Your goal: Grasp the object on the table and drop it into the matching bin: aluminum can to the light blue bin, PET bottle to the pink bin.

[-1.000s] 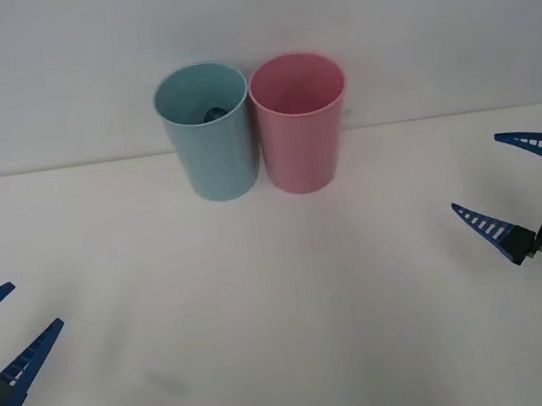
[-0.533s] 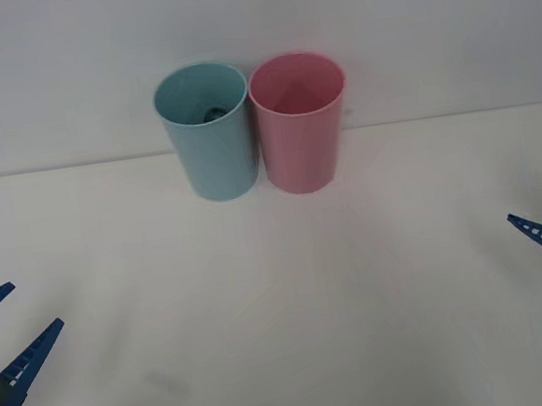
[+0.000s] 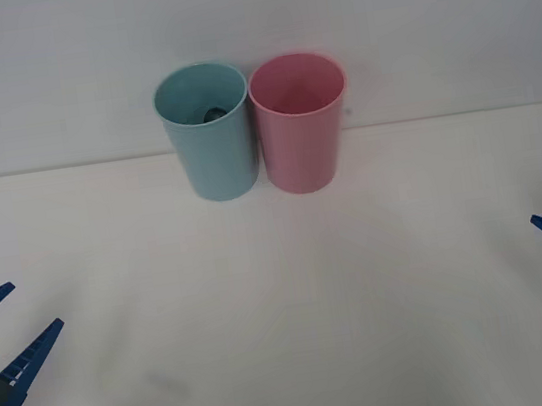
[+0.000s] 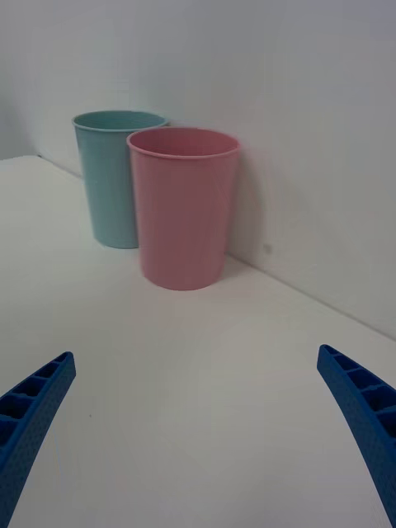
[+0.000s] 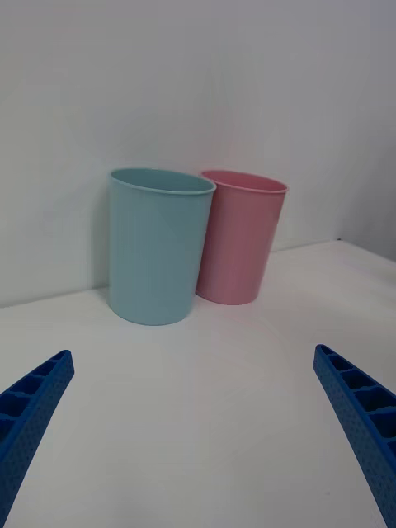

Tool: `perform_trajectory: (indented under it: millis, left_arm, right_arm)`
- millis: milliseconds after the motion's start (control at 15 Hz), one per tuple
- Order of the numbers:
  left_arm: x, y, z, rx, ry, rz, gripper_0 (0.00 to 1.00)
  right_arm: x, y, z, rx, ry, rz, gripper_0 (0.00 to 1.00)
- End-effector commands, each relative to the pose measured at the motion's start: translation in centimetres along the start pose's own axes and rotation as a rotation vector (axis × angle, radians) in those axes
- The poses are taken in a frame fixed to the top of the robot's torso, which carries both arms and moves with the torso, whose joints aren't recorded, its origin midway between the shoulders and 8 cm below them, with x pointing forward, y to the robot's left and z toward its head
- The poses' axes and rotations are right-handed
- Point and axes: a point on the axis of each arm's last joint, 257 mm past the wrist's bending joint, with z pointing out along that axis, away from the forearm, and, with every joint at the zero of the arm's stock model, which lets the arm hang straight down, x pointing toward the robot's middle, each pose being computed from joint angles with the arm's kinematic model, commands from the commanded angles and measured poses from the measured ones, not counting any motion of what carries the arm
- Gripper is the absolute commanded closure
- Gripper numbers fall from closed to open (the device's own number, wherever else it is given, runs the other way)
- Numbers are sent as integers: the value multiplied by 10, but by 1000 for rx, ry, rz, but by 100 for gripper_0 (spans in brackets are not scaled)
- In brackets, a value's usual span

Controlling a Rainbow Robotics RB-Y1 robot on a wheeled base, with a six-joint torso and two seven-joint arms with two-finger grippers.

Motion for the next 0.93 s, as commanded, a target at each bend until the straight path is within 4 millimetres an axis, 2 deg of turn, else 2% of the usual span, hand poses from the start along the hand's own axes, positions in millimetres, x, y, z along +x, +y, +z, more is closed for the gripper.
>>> perform_trajectory:
  millis: [67,200,333,533,933]
  left_arm:
    - [0,0,0,0,0,0,0]
    - [0,0,0,0,0,0,0]
    - [0,0,0,0,0,0,0]
    - [0,0,0,0,0,0,0]
    - [0,0,0,0,0,0,0]
  right_arm:
    - [5,4,2,0,11,-6,0]
    - [4,13,0,-32,7,-20,0]
    - [1,23,-11,-57,-12,-12,0]
    - [8,34,-17,-76,0,2,0]
    - [10,34,-18,-74,5,4,0]
